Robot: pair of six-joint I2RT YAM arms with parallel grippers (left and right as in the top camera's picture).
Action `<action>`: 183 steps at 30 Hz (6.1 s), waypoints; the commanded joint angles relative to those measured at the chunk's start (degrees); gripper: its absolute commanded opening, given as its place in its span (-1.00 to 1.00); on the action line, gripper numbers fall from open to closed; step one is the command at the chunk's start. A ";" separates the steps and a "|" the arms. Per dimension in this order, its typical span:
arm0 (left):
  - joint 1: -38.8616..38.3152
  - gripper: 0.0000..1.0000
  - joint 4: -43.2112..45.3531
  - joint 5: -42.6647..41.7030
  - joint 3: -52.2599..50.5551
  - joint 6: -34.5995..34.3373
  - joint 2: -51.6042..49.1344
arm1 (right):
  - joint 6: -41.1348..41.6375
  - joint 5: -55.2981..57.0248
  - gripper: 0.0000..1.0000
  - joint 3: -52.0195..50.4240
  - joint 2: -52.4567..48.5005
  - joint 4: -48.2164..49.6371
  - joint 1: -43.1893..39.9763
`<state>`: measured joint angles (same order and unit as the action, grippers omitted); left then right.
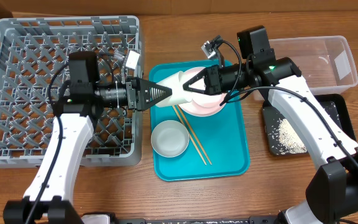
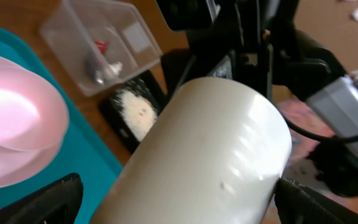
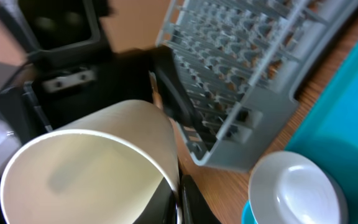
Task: Sort waste into correct bins and load items into the dishwasher
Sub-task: 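Hand the white cup from the right gripper to the left gripper, then lower the cup upside down into the dish rack with the left gripper, then open the left gripper and lift it out of the rack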
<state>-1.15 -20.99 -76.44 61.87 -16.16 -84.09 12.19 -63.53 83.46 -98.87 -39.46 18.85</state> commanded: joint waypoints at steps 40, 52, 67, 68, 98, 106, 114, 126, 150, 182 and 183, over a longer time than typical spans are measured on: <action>-2.67 0.86 18.91 -6.95 0.83 -19.28 -2.05 | 6.32 0.11 -0.93 0.90 0.70 12.22 1.70; -2.58 0.29 23.19 -4.48 0.83 -21.79 -2.05 | 6.32 0.50 -0.93 0.90 0.70 12.15 1.60; -1.31 -0.38 20.24 11.65 0.83 -12.44 -2.03 | 5.55 16.63 -0.74 0.90 0.70 0.98 0.35; -0.79 -0.50 19.04 13.14 0.83 -11.23 -2.03 | 5.40 18.80 -0.74 0.90 0.70 -0.48 -0.09; 17.40 -0.92 -38.84 77.44 7.69 2.19 10.43 | -2.99 51.89 -0.92 0.94 12.09 -30.32 -7.41; 17.40 -0.92 -39.78 78.03 7.69 2.19 4.02 | -3.04 51.91 -0.92 0.94 12.09 -30.36 -7.41; 17.40 -0.73 -37.83 78.14 7.67 2.21 -5.31 | -3.04 51.91 -0.92 0.94 12.09 -30.32 -7.41; 17.40 0.53 -34.45 78.14 7.69 2.27 -10.23 | -3.04 51.91 -0.91 0.94 12.09 -30.56 -7.34; 16.76 0.06 -39.34 64.32 10.64 4.92 1.40 | -3.04 51.93 -0.74 0.94 12.09 -30.67 -7.34; 14.27 -0.33 -38.95 81.83 11.08 4.00 -7.72 | -3.04 51.91 -0.73 0.94 12.09 -30.77 -7.34; 14.27 -0.31 -39.26 82.14 11.89 3.98 -7.69 | -3.04 51.93 -0.73 0.94 12.09 -30.77 -7.34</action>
<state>12.73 -60.01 2.74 71.88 -12.10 -89.97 9.19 -11.97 83.79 -87.26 -70.35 11.62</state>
